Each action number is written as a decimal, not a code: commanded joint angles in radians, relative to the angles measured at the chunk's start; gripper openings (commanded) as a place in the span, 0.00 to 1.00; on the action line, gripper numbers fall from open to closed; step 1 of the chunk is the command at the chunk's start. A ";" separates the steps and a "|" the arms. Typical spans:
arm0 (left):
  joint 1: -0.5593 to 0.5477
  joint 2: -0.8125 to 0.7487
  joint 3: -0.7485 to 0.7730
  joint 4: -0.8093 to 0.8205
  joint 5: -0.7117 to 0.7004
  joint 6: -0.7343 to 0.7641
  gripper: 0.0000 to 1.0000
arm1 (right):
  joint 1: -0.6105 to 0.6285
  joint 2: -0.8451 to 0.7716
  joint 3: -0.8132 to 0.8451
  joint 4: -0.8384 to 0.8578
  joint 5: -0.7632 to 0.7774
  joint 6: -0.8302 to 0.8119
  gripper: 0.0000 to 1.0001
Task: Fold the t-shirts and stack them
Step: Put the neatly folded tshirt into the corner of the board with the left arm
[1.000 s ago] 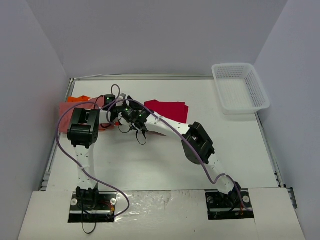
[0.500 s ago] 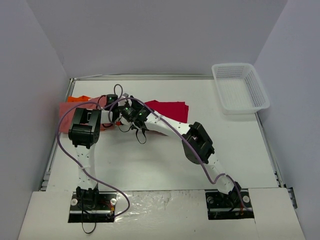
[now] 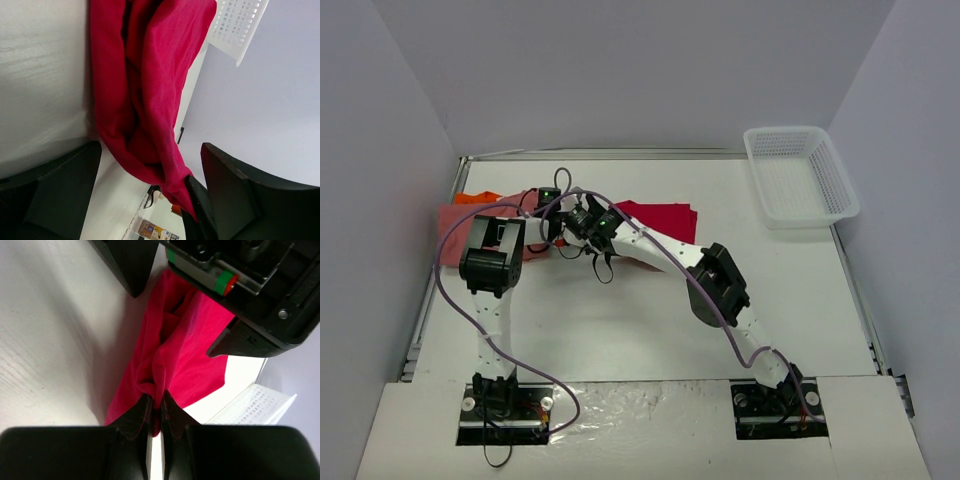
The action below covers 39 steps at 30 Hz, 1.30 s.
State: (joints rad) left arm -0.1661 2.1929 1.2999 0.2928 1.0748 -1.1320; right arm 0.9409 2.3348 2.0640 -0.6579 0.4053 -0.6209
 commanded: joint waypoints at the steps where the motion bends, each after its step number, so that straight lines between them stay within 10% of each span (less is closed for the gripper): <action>1: -0.065 0.019 0.029 -0.061 0.002 0.024 0.80 | 0.019 -0.025 0.074 0.070 0.013 0.023 0.00; 39: -0.113 0.131 0.064 0.114 0.062 -0.107 0.64 | 0.067 0.044 0.222 -0.006 -0.033 0.039 0.00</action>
State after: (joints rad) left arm -0.1982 2.2753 1.3533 0.4267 1.1233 -1.2118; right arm 0.9382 2.3882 2.1914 -0.7959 0.4149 -0.6300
